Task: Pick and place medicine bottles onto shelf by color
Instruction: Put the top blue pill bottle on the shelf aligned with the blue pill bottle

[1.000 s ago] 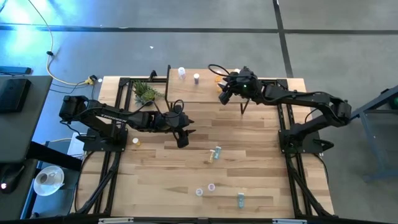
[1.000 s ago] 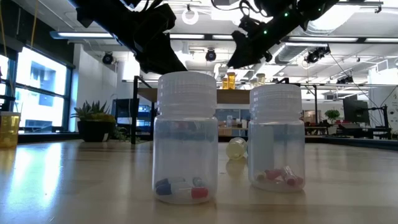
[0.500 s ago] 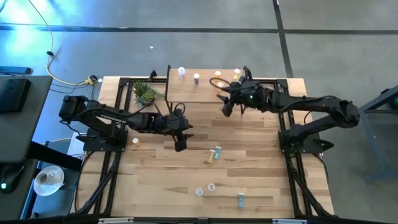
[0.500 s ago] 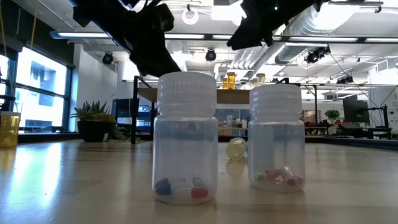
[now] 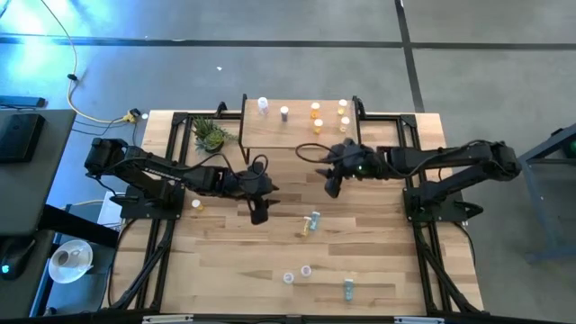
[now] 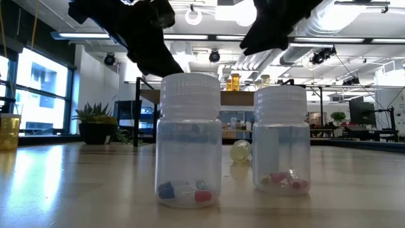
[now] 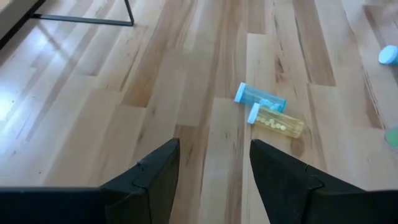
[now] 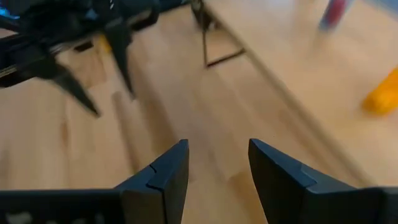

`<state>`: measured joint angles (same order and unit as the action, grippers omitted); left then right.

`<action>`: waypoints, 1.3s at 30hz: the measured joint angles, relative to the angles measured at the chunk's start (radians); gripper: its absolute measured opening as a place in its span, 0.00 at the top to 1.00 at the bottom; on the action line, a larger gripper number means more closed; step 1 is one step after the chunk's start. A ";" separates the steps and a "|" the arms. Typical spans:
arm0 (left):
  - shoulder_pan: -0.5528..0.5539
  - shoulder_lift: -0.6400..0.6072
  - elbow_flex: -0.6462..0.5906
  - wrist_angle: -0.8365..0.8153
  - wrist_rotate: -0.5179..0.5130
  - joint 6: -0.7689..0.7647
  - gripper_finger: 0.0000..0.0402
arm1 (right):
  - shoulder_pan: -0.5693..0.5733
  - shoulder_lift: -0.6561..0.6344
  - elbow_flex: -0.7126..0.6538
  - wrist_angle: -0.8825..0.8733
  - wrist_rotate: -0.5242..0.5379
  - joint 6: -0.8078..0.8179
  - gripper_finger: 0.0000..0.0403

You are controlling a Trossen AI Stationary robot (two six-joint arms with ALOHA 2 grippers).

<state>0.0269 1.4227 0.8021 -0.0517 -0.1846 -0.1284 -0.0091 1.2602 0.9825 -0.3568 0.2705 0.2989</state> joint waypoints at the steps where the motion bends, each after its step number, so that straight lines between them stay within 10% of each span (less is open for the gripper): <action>1: 0.000 0.000 0.000 0.002 -0.003 0.000 0.54 | 0.013 0.000 0.000 -0.019 -0.008 0.041 0.61; 20: 0.000 0.000 0.000 -0.035 -0.074 0.000 0.54 | 0.155 0.101 0.000 -0.161 -0.130 0.722 0.61; 39: 0.055 0.001 0.000 -0.216 -0.090 -0.053 0.54 | 0.156 0.355 0.000 -0.002 -0.367 1.007 0.61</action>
<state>0.0814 1.4239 0.8021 -0.2677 -0.2741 -0.1810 0.1471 1.6148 0.9821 -0.3587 -0.0969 1.3060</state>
